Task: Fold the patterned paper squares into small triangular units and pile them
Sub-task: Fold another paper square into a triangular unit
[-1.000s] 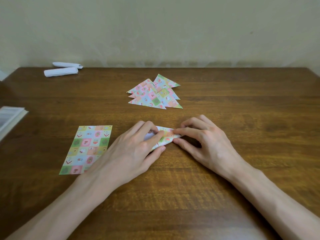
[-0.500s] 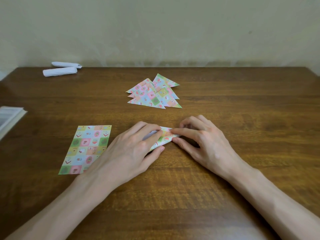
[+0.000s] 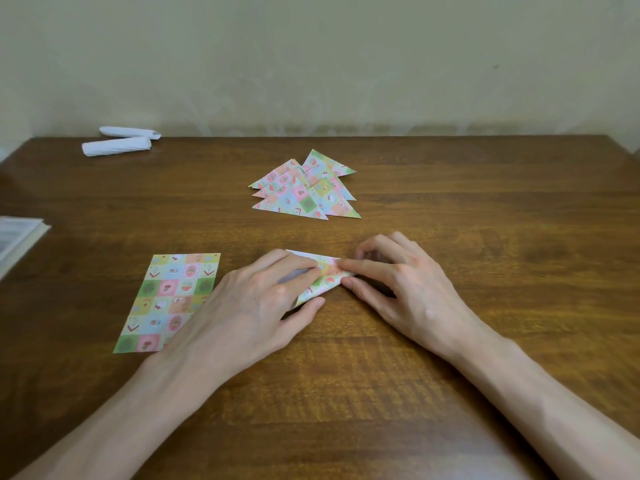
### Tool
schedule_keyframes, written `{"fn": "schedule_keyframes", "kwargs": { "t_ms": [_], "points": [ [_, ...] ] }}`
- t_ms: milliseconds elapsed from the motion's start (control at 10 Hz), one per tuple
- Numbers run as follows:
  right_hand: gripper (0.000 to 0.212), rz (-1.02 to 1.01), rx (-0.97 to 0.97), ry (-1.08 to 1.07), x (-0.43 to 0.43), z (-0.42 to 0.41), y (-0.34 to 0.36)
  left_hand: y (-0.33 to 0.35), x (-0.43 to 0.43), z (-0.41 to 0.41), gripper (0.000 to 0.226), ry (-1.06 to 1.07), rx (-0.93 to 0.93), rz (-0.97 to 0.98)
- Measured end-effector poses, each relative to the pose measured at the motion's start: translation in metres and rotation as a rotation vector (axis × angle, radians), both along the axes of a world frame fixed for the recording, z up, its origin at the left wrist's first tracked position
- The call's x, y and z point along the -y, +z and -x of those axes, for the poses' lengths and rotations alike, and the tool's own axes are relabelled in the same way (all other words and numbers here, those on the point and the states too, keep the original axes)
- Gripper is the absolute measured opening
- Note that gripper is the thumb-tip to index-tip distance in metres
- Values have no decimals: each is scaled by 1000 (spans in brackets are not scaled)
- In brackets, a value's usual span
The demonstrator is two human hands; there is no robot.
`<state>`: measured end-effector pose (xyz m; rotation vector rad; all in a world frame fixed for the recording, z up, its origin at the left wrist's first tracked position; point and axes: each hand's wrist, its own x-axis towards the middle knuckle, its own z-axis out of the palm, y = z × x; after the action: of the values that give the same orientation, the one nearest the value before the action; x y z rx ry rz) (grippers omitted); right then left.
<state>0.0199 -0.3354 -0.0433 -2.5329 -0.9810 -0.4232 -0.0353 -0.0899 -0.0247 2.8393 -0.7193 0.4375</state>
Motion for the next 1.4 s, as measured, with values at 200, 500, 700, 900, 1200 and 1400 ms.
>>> {"fn": "schedule_keyframes", "kwargs": {
  "t_ms": [200,500,700,900,1200,1400],
  "points": [
    [34,3,6,-1,0,1,0,0,0,-1,50,-1,-2,-13],
    [33,10,16,-7,-1,1,0,0,0,-1,48,-4,-37,59],
    [35,6,-9,-7,0,1,1,-4,5,-13,37,45,-51,252],
    [35,5,-17,-2,-1,1,1,-9,-2,-24,22,54,-127,371],
    [35,-51,-94,-7,0,0,2,-13,-3,-26,19,41,-132,346],
    [42,-253,-333,-12,5,-6,9,-11,-3,-27,22,30,-144,330]
  ]
}}
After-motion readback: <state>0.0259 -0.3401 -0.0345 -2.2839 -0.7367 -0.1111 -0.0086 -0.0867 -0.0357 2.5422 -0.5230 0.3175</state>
